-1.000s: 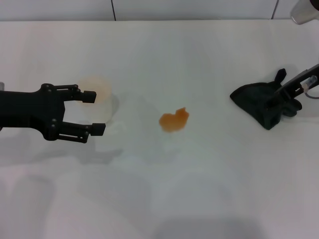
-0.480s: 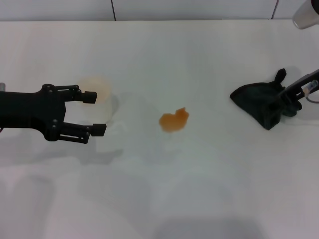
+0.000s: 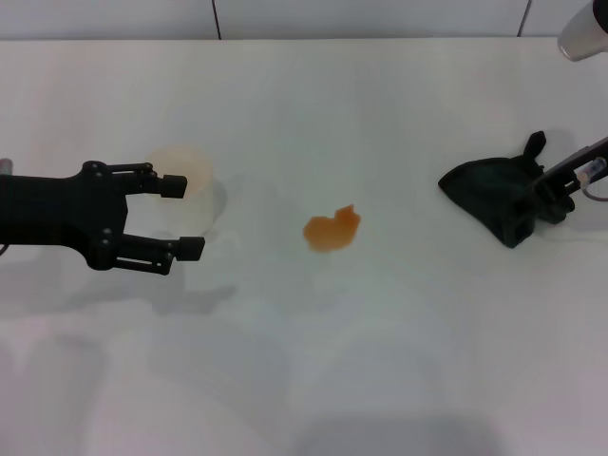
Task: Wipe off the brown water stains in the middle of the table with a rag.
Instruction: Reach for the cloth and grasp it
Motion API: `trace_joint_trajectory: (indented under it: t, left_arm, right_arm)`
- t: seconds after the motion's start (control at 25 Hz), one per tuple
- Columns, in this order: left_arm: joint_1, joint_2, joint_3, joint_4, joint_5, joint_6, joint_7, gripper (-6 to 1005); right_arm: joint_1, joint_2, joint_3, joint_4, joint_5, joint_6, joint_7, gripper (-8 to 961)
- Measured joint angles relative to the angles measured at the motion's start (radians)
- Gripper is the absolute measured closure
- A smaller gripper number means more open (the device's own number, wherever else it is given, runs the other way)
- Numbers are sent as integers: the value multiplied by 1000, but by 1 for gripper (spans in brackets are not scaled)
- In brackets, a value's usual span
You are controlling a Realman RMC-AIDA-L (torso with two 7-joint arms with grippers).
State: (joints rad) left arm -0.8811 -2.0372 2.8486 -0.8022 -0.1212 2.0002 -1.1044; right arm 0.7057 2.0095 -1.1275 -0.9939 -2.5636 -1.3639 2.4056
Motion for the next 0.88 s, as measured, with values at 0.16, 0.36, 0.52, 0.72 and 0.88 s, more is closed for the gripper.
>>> trace_joint_trajectory:
  t: [0.16,0.36,0.52,0.72,0.88]
  left_arm:
    - [0,0,0,0,0,0,0,109]
    - [1,0,0,0,-1,0,0,109]
    - [0,-1,0,0,-2,0,0,108]
    - [0,-1,0,0,-3,-1,0,108]
    - [-2,-1,0,0,-4,-1,0,108]
  right_arm:
    - [0,0,0,0,-6,1,5,487]
    - [0,0,0,0,-8,4,6,656]
    - [0,0,0,-2,-8,7,7,733]
    - [0,0,-6,-4,-9,7,7,789]
    - [0,0,-12,-2,-9,7,7,834]
